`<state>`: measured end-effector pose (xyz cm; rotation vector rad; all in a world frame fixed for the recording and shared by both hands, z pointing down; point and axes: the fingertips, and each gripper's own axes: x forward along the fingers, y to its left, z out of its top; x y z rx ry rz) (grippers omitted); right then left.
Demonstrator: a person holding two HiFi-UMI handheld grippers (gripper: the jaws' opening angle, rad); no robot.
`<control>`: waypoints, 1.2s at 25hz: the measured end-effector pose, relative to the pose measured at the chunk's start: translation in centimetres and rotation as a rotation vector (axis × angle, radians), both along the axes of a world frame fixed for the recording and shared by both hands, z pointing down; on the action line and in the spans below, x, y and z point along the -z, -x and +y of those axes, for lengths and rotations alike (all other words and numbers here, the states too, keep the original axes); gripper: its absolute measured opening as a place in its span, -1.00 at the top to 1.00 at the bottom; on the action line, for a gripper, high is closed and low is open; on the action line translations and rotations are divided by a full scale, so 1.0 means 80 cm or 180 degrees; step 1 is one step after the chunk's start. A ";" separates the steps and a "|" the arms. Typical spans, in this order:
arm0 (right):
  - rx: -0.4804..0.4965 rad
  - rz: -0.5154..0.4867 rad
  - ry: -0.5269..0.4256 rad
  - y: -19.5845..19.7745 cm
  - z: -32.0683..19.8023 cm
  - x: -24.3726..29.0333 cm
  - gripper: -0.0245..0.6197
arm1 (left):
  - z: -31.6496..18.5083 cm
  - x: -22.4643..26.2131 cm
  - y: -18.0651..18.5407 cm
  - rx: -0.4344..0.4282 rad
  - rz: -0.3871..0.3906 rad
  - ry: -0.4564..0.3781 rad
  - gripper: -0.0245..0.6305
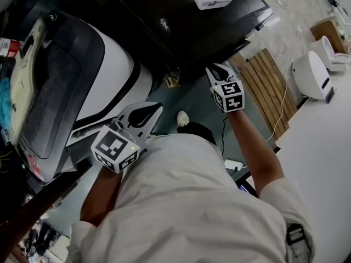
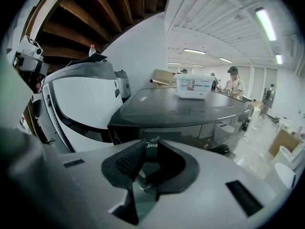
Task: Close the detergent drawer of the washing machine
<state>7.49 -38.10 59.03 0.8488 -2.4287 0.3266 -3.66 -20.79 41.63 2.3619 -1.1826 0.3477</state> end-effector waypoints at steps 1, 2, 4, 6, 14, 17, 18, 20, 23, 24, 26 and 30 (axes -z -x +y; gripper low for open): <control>-0.0039 0.0001 -0.0004 -0.002 0.005 0.002 0.68 | 0.004 0.002 0.001 -0.0031 0.0005 -0.0010 0.94; -0.0076 0.0003 -0.0008 -0.005 0.011 0.005 0.69 | 0.009 0.003 0.003 -0.0062 0.0011 -0.0019 0.94; -0.0145 0.0009 -0.0011 -0.010 0.024 0.010 0.68 | 0.019 0.006 0.006 -0.0119 0.0020 -0.0032 0.94; -0.0214 0.0005 -0.0019 -0.015 0.038 0.017 0.68 | 0.029 0.007 0.009 -0.0172 0.0034 -0.0045 0.94; -0.0516 -0.0171 -0.0067 -0.030 0.105 0.060 0.69 | 0.071 0.023 0.011 -0.0420 0.0091 -0.0141 0.94; -0.0564 -0.0259 -0.0031 -0.027 0.137 0.079 0.69 | 0.087 0.026 0.014 -0.0497 0.0118 -0.0166 0.94; -0.0554 -0.0269 -0.0047 -0.025 0.149 0.086 0.69 | 0.092 0.028 0.015 -0.0522 0.0127 -0.0177 0.94; -0.0544 -0.0299 -0.0090 -0.021 0.171 0.103 0.69 | 0.102 0.032 0.017 -0.0568 0.0145 -0.0200 0.94; -0.0589 -0.0353 -0.0133 -0.018 0.201 0.124 0.69 | 0.118 0.036 0.020 -0.0643 0.0165 -0.0221 0.94; -0.0606 -0.0363 -0.0151 -0.018 0.212 0.130 0.69 | 0.124 0.036 0.022 -0.0671 0.0166 -0.0229 0.94; -0.0629 -0.0367 -0.0194 -0.016 0.234 0.140 0.69 | 0.135 0.038 0.024 -0.0719 0.0169 -0.0248 0.94; -0.0633 -0.0344 -0.0262 -0.012 0.282 0.154 0.69 | 0.158 0.041 0.031 -0.0779 0.0188 -0.0269 0.94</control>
